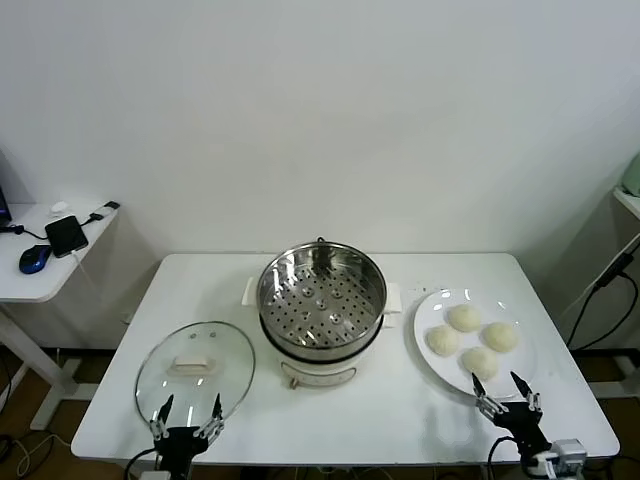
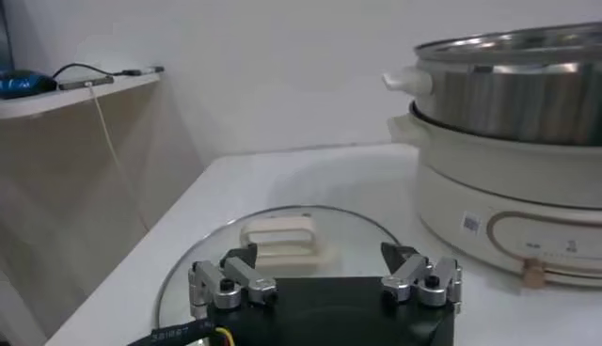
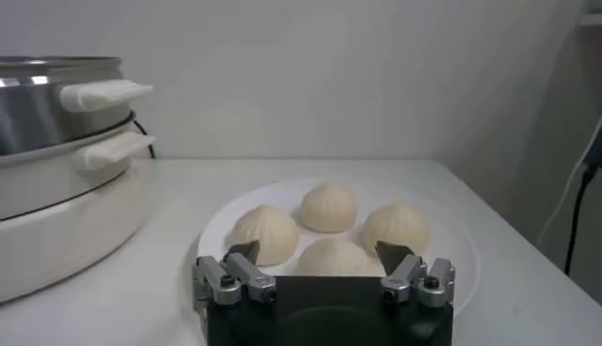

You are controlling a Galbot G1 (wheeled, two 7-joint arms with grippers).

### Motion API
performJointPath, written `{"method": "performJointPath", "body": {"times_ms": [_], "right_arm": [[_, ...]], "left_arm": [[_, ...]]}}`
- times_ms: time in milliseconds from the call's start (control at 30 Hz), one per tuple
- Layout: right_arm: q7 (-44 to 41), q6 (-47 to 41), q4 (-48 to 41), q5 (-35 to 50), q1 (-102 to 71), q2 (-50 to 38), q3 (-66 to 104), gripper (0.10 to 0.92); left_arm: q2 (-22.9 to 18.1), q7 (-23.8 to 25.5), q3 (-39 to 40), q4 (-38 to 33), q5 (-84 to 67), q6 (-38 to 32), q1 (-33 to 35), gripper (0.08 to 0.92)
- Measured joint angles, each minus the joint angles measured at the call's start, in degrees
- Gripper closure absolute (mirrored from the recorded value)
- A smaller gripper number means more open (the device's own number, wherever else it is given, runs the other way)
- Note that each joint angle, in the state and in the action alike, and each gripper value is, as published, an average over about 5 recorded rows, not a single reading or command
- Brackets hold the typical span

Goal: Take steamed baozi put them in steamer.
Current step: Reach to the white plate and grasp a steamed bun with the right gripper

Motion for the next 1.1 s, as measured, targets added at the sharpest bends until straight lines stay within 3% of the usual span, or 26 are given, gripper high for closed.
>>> {"method": "performJointPath", "body": {"times_ms": [200,367,533,733,900,1100], "right_arm": [[-1.5,-4.5,-3.3,-2.0,10.1,-4.5,-2.5,0.202],[-7.9,-7.7,-9.3,-5.8,23.3,-11.9,-9.5,0.203],[-20.7,-7.2,-16.1,-10.5,38.3,-20.7,-21.6,0.203],[-40.4,-0.2,-25.3,-16.7,60.2,-27.8,-42.5,0.203],[-53.3,5.1,-33.3,-20.4,79.0,-29.2,-61.6,0.203],[-61.4,7.3,-41.0,-21.0,96.8,-26.9,-83.1,0.203]], "left_arm": [[0.3,0.2,0.4,-0.3,-0.3,0.0,-0.3,0.177],[0.8,0.2,0.6,-0.2,-0.8,-0.1,-0.7,0.177],[1.3,0.3,0.7,0.1,-1.3,-0.2,-1.0,0.177],[1.4,0.4,0.9,0.7,-1.5,-0.3,-1.4,0.177],[1.0,0.6,1.1,1.2,-1.5,-0.5,-1.7,0.177],[0.6,0.9,1.1,1.7,-1.4,-0.7,-1.7,0.177]]}}
